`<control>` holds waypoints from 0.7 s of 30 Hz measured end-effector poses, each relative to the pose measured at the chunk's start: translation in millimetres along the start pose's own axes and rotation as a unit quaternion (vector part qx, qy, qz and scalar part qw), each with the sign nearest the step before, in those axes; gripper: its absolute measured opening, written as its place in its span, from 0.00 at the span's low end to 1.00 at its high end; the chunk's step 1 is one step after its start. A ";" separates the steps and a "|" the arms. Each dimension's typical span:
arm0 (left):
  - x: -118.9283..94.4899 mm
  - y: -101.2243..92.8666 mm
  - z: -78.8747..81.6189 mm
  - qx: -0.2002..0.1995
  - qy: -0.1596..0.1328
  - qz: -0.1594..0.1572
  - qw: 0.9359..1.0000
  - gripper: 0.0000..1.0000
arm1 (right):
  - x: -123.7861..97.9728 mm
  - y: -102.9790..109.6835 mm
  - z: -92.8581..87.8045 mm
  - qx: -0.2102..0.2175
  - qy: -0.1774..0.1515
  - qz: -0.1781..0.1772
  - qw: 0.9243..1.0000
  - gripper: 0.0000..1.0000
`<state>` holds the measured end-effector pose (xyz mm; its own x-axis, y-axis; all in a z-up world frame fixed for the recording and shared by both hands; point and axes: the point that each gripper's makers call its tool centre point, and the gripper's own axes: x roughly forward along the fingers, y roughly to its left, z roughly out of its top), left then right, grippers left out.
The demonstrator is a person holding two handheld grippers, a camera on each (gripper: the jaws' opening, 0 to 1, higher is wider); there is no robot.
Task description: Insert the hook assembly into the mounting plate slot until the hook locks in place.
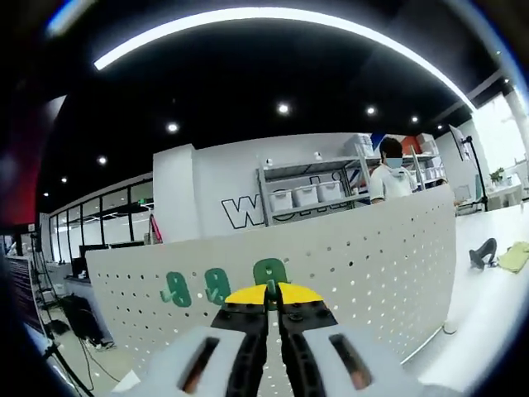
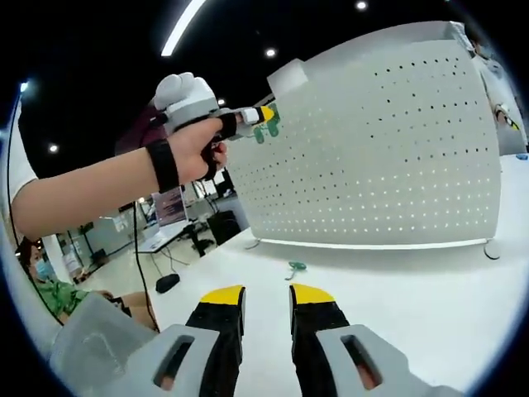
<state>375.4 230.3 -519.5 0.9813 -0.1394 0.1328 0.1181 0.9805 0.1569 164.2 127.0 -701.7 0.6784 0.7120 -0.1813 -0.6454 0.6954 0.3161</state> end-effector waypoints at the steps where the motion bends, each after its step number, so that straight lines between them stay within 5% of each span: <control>1: 1.5 -0.4 -0.1 0.000 0.000 0.000 1.000 0.03 | -0.5 -0.6 0.5 0.001 -0.001 -0.001 1.000 0.20; 13: 21.5 2.1 -4.1 0.022 0.002 -0.001 1.000 0.03 | -3.1 -6.0 2.5 0.006 -0.002 -0.004 1.000 0.20; 21: 35.7 5.7 -10.8 0.004 0.011 0.007 1.000 0.03 | -1.8 -5.2 -1.9 0.008 0.005 -0.003 1.000 0.19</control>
<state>412.8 232.4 -524.4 0.9860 -0.1227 0.1127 0.1034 0.9812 0.1631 165.7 122.2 -704.8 0.6792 0.7084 -0.1920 -0.6349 0.6983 0.3305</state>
